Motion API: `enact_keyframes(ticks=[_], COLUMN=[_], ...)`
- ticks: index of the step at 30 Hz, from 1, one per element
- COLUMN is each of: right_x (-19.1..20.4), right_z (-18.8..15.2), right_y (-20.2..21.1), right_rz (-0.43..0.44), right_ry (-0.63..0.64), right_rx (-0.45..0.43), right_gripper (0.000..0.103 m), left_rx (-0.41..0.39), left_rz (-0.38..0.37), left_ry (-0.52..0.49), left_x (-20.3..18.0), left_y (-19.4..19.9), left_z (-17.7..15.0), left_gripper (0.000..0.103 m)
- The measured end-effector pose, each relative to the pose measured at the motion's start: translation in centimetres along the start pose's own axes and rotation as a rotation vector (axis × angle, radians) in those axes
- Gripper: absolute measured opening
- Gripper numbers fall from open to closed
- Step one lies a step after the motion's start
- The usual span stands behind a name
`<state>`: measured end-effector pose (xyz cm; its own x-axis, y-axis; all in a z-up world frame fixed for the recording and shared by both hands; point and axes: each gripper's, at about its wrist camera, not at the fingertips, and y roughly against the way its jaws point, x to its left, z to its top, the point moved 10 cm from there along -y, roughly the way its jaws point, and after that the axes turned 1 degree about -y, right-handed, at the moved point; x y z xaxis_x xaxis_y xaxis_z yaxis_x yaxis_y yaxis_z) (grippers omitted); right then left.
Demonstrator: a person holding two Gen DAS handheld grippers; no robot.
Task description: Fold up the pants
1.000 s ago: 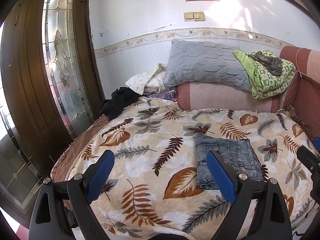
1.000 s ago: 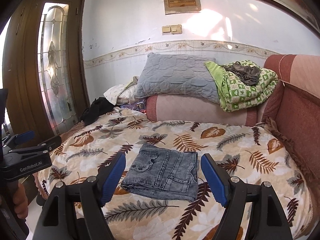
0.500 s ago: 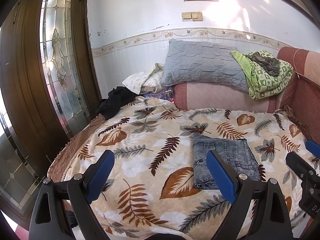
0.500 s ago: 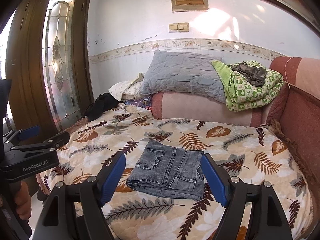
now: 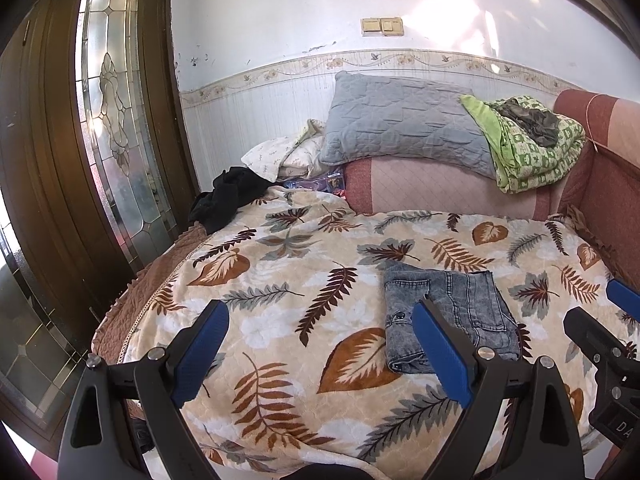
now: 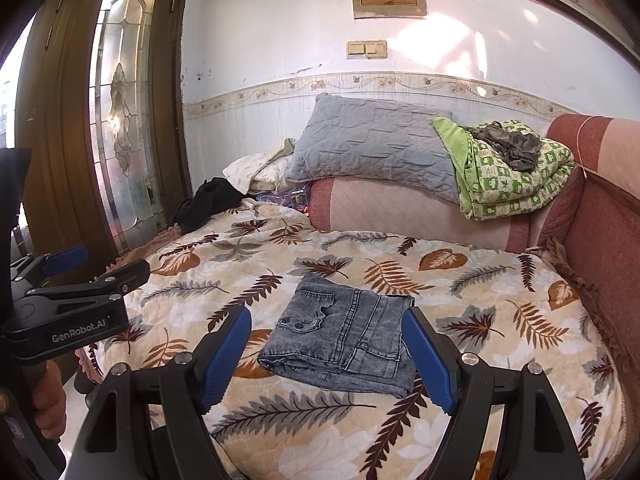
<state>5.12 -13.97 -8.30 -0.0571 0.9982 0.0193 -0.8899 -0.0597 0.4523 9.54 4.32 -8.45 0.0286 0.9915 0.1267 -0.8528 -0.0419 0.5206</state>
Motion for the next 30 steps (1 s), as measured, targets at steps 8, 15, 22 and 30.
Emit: enact_keyframes(ticks=[8, 15, 22, 30], right_x=[-0.2, -0.4, -0.6, -0.5], right_z=[0.0, 0.1, 0.1, 0.0], right_y=[0.1, 0.2, 0.2, 0.2], right_rz=[0.001, -0.001, -0.006, -0.008], right_ry=[-0.01, -0.008, -0.015, -0.013], right_rx=[-0.003, -0.008, -0.004, 0.002], right_gripper=[0.08, 0.08, 0.08, 0.08], left_rx=[-0.002, 0.019, 0.054, 0.074], left_rz=[-0.008, -0.017, -0.019, -0.025], left_ry=[-0.009, -0.012, -0.018, -0.029], left_x=[-0.6, -1.1, -1.2, -1.6], left_y=[0.1, -0.3, -1.0, -1.5], left_z=[0.3, 0.0, -0.8, -1.1], left_gripper=[0.093, 0.093, 0.093, 0.093])
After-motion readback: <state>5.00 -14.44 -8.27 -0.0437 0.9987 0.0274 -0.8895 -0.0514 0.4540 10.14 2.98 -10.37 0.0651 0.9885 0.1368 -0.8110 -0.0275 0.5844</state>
